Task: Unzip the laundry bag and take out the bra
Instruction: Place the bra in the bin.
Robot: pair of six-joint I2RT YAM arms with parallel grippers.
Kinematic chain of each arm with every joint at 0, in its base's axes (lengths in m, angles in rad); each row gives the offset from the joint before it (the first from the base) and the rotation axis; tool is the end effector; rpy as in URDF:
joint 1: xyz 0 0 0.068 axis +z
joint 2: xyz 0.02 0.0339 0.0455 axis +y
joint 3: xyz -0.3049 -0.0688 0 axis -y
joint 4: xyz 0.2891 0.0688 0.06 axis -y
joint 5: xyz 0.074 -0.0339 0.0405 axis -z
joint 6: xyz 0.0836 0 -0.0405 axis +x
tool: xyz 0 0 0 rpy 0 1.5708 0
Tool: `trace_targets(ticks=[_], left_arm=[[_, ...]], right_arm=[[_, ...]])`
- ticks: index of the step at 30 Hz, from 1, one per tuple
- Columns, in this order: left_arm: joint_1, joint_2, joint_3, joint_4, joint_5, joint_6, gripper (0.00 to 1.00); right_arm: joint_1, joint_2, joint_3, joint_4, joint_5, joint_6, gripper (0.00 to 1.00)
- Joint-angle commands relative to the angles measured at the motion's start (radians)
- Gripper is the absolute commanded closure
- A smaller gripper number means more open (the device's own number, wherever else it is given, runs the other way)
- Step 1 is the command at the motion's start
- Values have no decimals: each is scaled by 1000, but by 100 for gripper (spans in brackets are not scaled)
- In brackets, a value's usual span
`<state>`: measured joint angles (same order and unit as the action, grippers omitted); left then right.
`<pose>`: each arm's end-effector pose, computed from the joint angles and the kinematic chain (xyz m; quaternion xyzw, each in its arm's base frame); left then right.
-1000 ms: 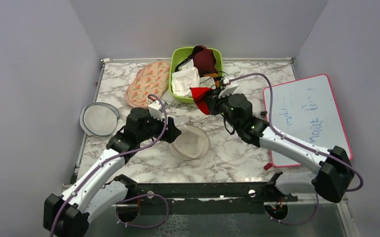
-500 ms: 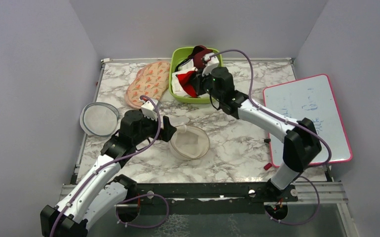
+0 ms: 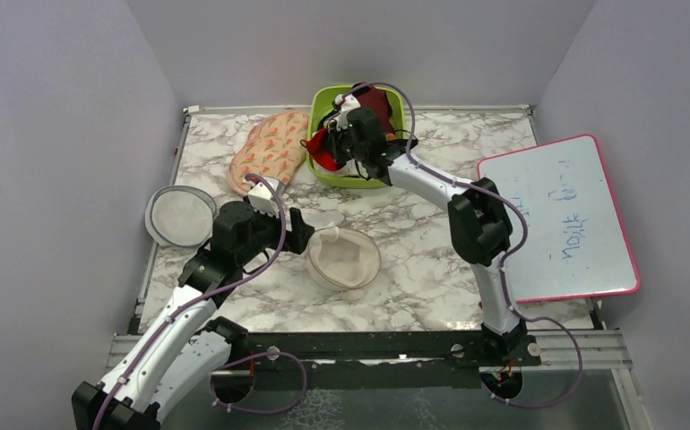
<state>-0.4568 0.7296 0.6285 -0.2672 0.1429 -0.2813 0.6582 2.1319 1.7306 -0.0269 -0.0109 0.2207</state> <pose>0.2035 -0.1133 0.2908 0.1123 0.8158 -0.2584 0.5050 0.4861 0.3770 0.2485 -0.1854 0.8205 0.2342 0.4874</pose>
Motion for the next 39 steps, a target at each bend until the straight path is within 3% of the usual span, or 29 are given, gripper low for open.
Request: trace_targets(ticks=[1,6,19,29,35,39], left_arm=[[16,-17,39,-8,-40,4,21],[22,-4,37,-9,-39,4,21],[79,33,31,-5,-45,-1,20],[130,44,30,4,-22,-7,20],[135,39,27,13,4,-8,19],[135,25,25,14,9,-9,19]], right_arm=[[-57,120,135,-111,-38,14,99],[-88,208,179,-165,-18,-1,97],[-95,217,148,-234,-96,-91,55],[-97,86,43,-263,88,-251,31],[-97,169,127,-282,196,-289,29],[-97,191,194,-318,159,-257,29]])
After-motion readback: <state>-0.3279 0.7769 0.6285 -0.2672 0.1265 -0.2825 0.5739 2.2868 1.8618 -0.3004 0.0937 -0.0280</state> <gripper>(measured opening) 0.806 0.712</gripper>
